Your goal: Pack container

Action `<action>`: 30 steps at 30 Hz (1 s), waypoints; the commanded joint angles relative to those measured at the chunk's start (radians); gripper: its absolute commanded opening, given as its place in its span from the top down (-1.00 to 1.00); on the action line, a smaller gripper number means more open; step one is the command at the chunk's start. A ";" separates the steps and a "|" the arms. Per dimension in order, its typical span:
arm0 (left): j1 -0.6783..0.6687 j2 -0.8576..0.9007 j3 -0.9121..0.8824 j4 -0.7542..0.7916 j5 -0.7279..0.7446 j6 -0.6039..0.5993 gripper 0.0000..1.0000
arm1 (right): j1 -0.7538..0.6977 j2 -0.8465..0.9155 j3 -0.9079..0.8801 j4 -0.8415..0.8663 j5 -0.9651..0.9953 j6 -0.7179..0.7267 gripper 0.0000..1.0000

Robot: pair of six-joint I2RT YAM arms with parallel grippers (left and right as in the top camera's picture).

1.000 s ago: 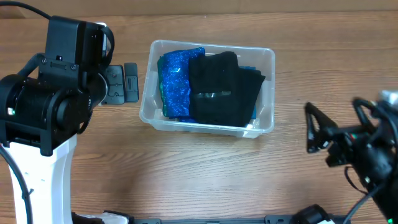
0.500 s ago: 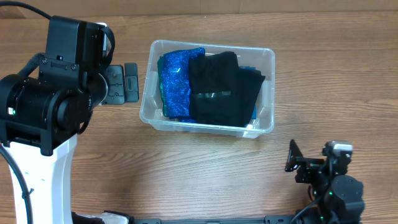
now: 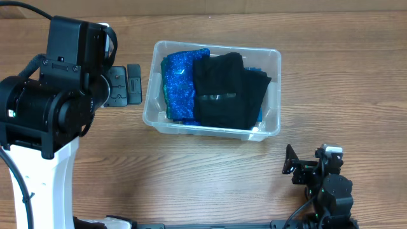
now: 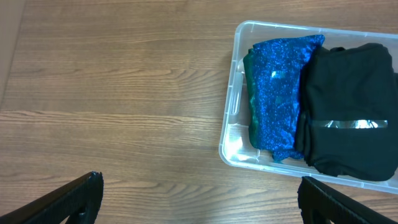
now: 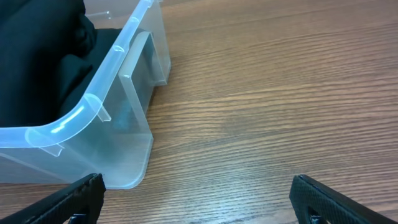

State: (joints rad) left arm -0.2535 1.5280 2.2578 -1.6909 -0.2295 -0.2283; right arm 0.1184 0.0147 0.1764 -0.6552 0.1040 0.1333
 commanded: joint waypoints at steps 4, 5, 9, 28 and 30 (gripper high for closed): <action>0.005 -0.003 0.002 0.002 -0.013 0.016 -1.00 | -0.003 -0.012 -0.018 0.000 -0.001 -0.003 -1.00; 0.005 -0.003 0.002 0.002 -0.013 0.016 -1.00 | -0.003 -0.012 -0.018 0.000 -0.001 -0.003 -1.00; 0.005 -0.003 0.002 0.002 -0.013 0.016 -1.00 | -0.003 -0.012 -0.018 0.000 -0.001 -0.003 -1.00; 0.204 -0.480 -0.582 0.502 0.137 0.108 -1.00 | -0.003 -0.012 -0.018 0.000 -0.001 -0.003 -1.00; 0.224 -0.601 -0.808 0.671 0.205 0.146 -1.00 | -0.003 -0.012 -0.018 0.000 -0.001 -0.004 -1.00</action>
State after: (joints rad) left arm -0.0673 1.0676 1.7466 -1.1683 -0.1608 -0.1596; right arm 0.1184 0.0147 0.1761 -0.6552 0.1043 0.1337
